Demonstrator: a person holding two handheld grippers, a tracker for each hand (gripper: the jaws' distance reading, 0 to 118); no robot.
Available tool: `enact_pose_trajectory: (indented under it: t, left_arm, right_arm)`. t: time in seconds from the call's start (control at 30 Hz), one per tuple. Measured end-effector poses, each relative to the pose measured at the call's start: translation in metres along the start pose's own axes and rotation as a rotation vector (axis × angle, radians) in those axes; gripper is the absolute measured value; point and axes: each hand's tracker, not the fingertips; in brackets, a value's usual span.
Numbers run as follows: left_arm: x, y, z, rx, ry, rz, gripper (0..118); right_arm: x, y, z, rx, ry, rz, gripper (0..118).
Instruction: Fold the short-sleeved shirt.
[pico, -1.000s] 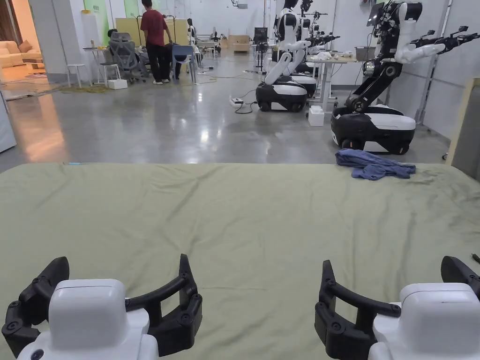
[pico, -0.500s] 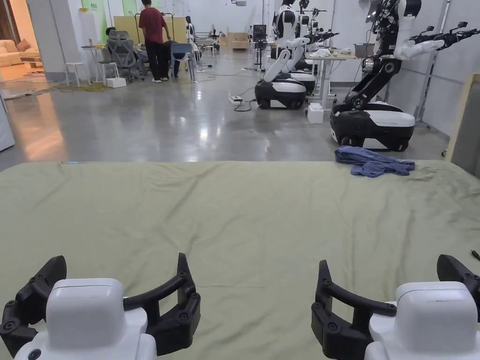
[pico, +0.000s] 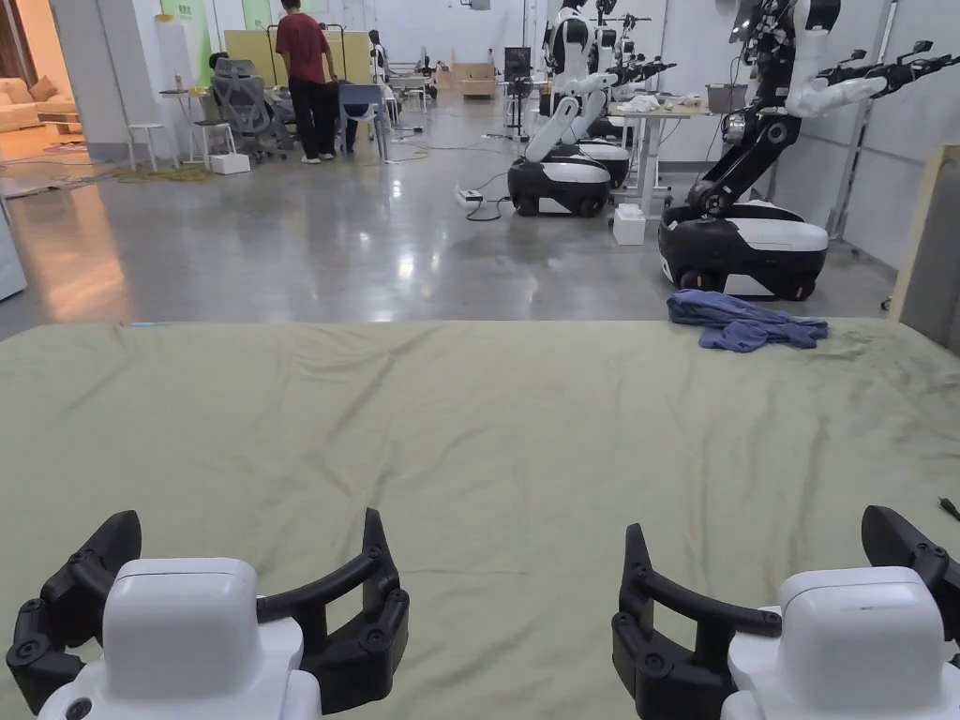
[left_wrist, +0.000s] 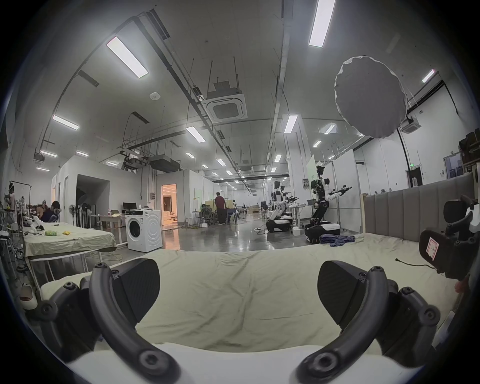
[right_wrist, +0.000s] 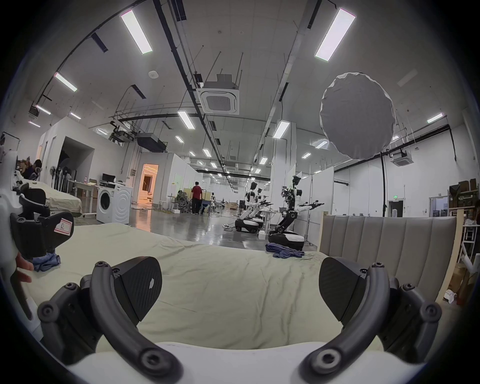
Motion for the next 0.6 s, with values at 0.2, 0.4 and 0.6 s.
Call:
enact_pose_trajectory:
  t: [0.2, 0.4, 0.6]
  left_arm:
    - [-0.0005, -0.0005, 0.0005, 0.0, -0.005, -0.005, 118]
    - [-0.0004, -0.0001, 0.0011, 0.002, -0.002, -0.009, 118]
    - [0.0006, -0.0001, 0.0003, -0.009, -0.006, -0.006, 118]
  right_arm:
    - [0.001, 0.0002, -0.0009, -0.007, 0.006, -0.029, 118]
    - [0.0026, -0.0004, -0.0025, -0.017, 0.013, -0.044, 118]
    - [0.0043, 0.0, -0.0068, -0.061, 0.038, -0.081, 118]
